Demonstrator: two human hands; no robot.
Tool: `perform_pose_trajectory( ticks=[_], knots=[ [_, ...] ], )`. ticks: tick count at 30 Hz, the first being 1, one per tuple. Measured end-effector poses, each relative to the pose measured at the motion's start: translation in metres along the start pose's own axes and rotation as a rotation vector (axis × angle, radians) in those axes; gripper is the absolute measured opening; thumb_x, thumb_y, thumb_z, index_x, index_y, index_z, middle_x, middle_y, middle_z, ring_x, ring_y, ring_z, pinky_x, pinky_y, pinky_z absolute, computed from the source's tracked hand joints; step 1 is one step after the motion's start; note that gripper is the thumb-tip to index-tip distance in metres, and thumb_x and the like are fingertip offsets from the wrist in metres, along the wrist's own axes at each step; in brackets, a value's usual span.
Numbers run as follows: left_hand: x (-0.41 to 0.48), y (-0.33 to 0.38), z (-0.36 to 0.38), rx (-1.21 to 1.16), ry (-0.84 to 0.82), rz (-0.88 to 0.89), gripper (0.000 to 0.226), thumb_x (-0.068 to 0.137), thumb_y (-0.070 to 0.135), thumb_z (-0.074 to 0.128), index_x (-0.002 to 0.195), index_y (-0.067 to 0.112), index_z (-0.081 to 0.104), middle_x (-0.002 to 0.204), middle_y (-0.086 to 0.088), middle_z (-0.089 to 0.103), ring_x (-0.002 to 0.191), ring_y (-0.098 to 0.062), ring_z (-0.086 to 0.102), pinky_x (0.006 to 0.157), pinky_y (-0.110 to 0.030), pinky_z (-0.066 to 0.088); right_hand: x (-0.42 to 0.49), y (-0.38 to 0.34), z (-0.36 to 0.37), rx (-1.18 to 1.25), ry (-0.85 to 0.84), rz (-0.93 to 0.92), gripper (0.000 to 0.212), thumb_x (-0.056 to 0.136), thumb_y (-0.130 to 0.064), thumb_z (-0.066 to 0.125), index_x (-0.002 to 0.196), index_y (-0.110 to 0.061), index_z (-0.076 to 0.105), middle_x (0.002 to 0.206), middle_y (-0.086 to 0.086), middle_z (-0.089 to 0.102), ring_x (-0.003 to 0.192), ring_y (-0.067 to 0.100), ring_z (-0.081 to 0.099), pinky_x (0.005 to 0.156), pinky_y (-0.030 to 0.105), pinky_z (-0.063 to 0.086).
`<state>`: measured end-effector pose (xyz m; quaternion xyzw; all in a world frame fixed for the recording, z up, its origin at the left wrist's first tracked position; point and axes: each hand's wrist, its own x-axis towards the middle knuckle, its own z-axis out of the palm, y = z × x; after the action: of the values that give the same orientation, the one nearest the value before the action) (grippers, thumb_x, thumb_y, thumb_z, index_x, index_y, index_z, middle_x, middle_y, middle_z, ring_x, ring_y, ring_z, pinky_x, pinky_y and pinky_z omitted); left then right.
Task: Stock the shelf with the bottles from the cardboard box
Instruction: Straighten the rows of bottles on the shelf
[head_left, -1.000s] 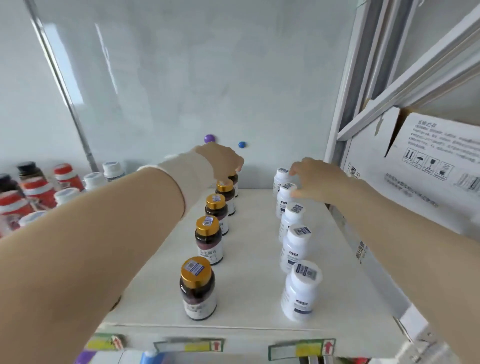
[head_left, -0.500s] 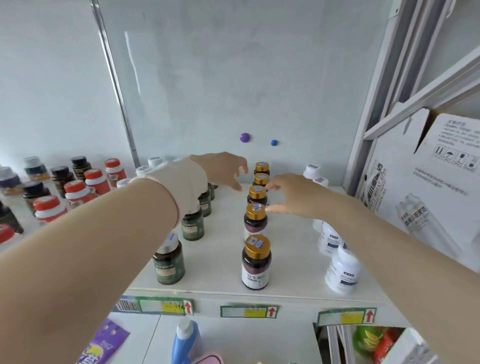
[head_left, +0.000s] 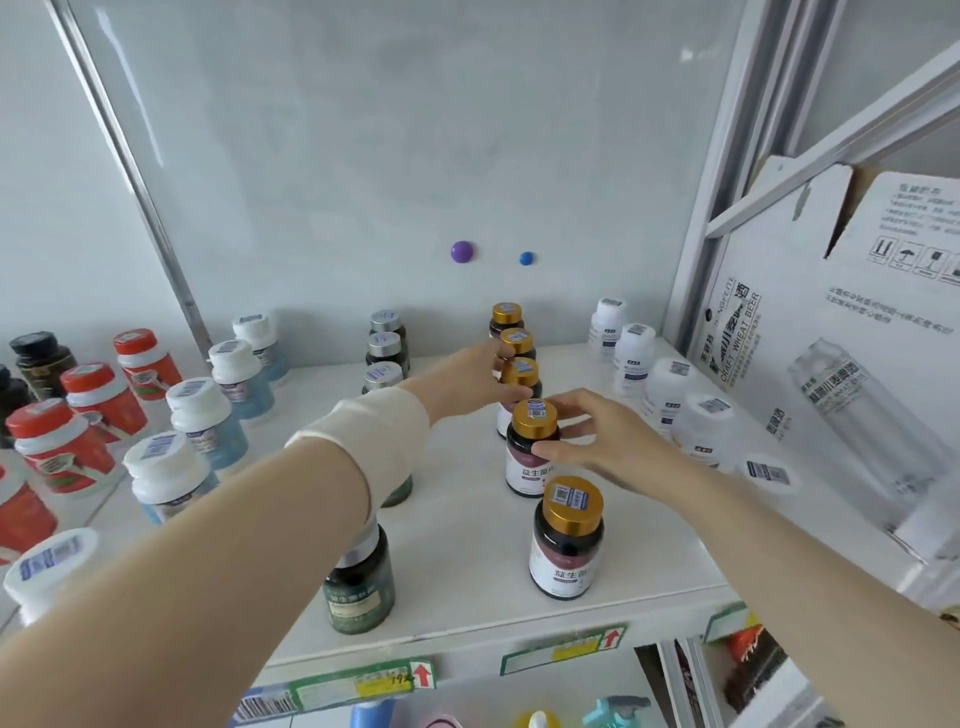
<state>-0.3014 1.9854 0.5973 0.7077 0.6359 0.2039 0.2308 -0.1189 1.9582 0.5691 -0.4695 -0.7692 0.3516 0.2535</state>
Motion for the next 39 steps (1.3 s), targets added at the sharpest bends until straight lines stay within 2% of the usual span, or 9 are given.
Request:
perform_pose_trajectory(
  ticks=[3, 7, 11, 13, 19, 25, 30, 34, 39],
  knots=[
    [0.006, 0.0, 0.004, -0.002, 0.015, -0.008, 0.063, 0.084, 0.037, 0.064, 0.136, 0.015, 0.037, 0.132, -0.006, 0.052, 0.109, -0.019, 0.054, 0.086, -0.026, 0.041, 0.004, 0.0, 0.005, 0.003, 0.004, -0.003, 0.042, 0.074, -0.035, 0.075, 0.107, -0.033, 0.05, 0.102, -0.017, 0.055, 0.093, 0.003, 0.053, 0.065, 0.01, 0.038],
    [0.014, 0.004, 0.007, -0.025, 0.036, -0.035, 0.057, 0.083, 0.037, 0.065, 0.131, 0.014, 0.042, 0.127, -0.008, 0.054, 0.097, -0.016, 0.05, 0.08, -0.026, 0.04, 0.008, 0.001, 0.004, -0.005, -0.014, -0.008, 0.04, 0.074, -0.032, 0.074, 0.106, -0.032, 0.051, 0.099, -0.015, 0.056, 0.082, -0.001, 0.055, 0.064, 0.013, 0.039],
    [0.017, 0.007, 0.009, -0.006, 0.054, -0.042, 0.053, 0.084, 0.034, 0.065, 0.128, 0.013, 0.046, 0.125, -0.009, 0.055, 0.103, -0.019, 0.053, 0.081, -0.026, 0.042, 0.009, 0.002, -0.005, 0.013, -0.074, -0.001, 0.042, 0.073, -0.026, 0.076, 0.111, -0.025, 0.058, 0.104, -0.006, 0.061, 0.086, 0.009, 0.062, 0.075, 0.032, 0.056],
    [0.018, 0.008, 0.009, 0.01, 0.05, -0.043, 0.048, 0.084, 0.034, 0.065, 0.124, 0.012, 0.05, 0.122, -0.01, 0.058, 0.103, -0.022, 0.056, 0.082, -0.027, 0.046, 0.009, 0.002, -0.01, 0.041, -0.103, 0.008, 0.041, 0.074, -0.022, 0.076, 0.111, -0.021, 0.06, 0.106, -0.003, 0.062, 0.087, 0.017, 0.063, 0.08, 0.039, 0.057],
    [0.016, 0.011, 0.008, -0.001, 0.032, -0.046, 0.048, 0.082, 0.034, 0.067, 0.123, 0.012, 0.052, 0.12, -0.01, 0.059, 0.101, -0.023, 0.059, 0.087, -0.031, 0.051, 0.01, 0.003, -0.016, 0.105, -0.141, 0.021, 0.035, 0.074, -0.014, 0.076, 0.106, -0.021, 0.061, 0.107, 0.0, 0.063, 0.087, 0.018, 0.065, 0.077, 0.034, 0.058],
    [0.015, 0.014, 0.012, 0.012, 0.062, -0.05, 0.05, 0.081, 0.035, 0.068, 0.122, 0.012, 0.051, 0.118, -0.009, 0.059, 0.096, -0.021, 0.059, 0.079, -0.027, 0.049, 0.008, 0.002, -0.017, 0.065, -0.153, 0.039, 0.042, 0.074, -0.019, 0.076, 0.112, -0.019, 0.058, 0.111, -0.002, 0.061, 0.097, 0.019, 0.065, 0.08, 0.035, 0.058],
    [0.014, 0.015, 0.014, 0.01, 0.046, -0.073, 0.059, 0.081, 0.038, 0.067, 0.128, 0.015, 0.042, 0.126, -0.007, 0.053, 0.097, -0.016, 0.05, 0.078, -0.027, 0.039, 0.009, -0.005, -0.028, -0.088, -0.194, 0.041, 0.056, 0.074, -0.033, 0.075, 0.123, -0.022, 0.051, 0.118, -0.005, 0.058, 0.099, 0.013, 0.062, 0.085, 0.032, 0.053],
    [0.009, 0.014, -0.008, 0.087, -0.031, -0.081, 0.062, 0.082, 0.038, 0.067, 0.134, 0.017, 0.038, 0.136, -0.003, 0.048, 0.114, -0.019, 0.051, 0.091, -0.029, 0.039, 0.018, -0.011, -0.061, -0.206, -0.196, 0.034, 0.062, 0.074, -0.041, 0.072, 0.128, -0.024, 0.047, 0.124, -0.006, 0.056, 0.106, 0.013, 0.058, 0.09, 0.03, 0.048],
    [0.009, 0.013, -0.049, 0.39, 0.033, -0.081, 0.058, 0.084, 0.031, 0.067, 0.133, 0.016, 0.041, 0.134, -0.004, 0.05, 0.119, -0.021, 0.048, 0.095, -0.03, 0.038, 0.047, -0.019, -0.093, -0.495, -0.101, -0.041, 0.058, 0.08, -0.036, 0.069, 0.13, -0.017, 0.047, 0.13, 0.0, 0.054, 0.113, 0.017, 0.053, 0.091, 0.025, 0.039]
  ],
)
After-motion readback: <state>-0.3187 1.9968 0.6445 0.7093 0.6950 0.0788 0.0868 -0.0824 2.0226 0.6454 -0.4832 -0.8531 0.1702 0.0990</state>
